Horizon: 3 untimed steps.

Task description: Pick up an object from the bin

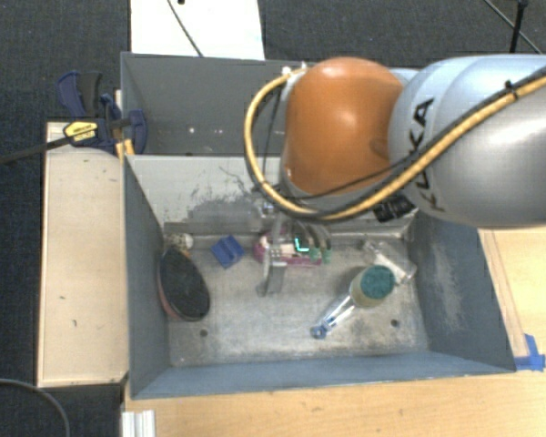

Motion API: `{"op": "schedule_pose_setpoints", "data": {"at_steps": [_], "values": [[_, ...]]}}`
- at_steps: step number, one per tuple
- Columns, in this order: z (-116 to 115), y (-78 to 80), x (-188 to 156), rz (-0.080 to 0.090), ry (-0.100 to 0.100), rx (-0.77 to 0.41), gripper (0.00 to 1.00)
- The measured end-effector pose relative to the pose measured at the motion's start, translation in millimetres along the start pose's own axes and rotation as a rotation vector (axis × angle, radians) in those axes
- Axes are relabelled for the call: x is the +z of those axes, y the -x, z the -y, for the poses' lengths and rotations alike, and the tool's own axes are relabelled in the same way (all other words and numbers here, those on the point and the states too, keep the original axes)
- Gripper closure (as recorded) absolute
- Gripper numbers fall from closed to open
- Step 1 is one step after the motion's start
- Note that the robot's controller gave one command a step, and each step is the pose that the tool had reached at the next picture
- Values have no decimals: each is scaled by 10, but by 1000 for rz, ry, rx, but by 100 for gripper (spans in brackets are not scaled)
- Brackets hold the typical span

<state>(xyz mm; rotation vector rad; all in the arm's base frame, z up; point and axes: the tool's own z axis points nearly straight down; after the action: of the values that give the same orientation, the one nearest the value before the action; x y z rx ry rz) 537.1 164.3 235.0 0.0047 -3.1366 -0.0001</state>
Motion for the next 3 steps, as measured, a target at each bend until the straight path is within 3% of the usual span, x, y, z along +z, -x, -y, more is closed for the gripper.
{"op": "schedule_pose_setpoints", "data": {"at_steps": [1,2,3], "values": [[-25,503,1670,10,2,160,0],[-216,503,1328,10,4,266,0],[-19,548,1307,9,3,492,0]]}}
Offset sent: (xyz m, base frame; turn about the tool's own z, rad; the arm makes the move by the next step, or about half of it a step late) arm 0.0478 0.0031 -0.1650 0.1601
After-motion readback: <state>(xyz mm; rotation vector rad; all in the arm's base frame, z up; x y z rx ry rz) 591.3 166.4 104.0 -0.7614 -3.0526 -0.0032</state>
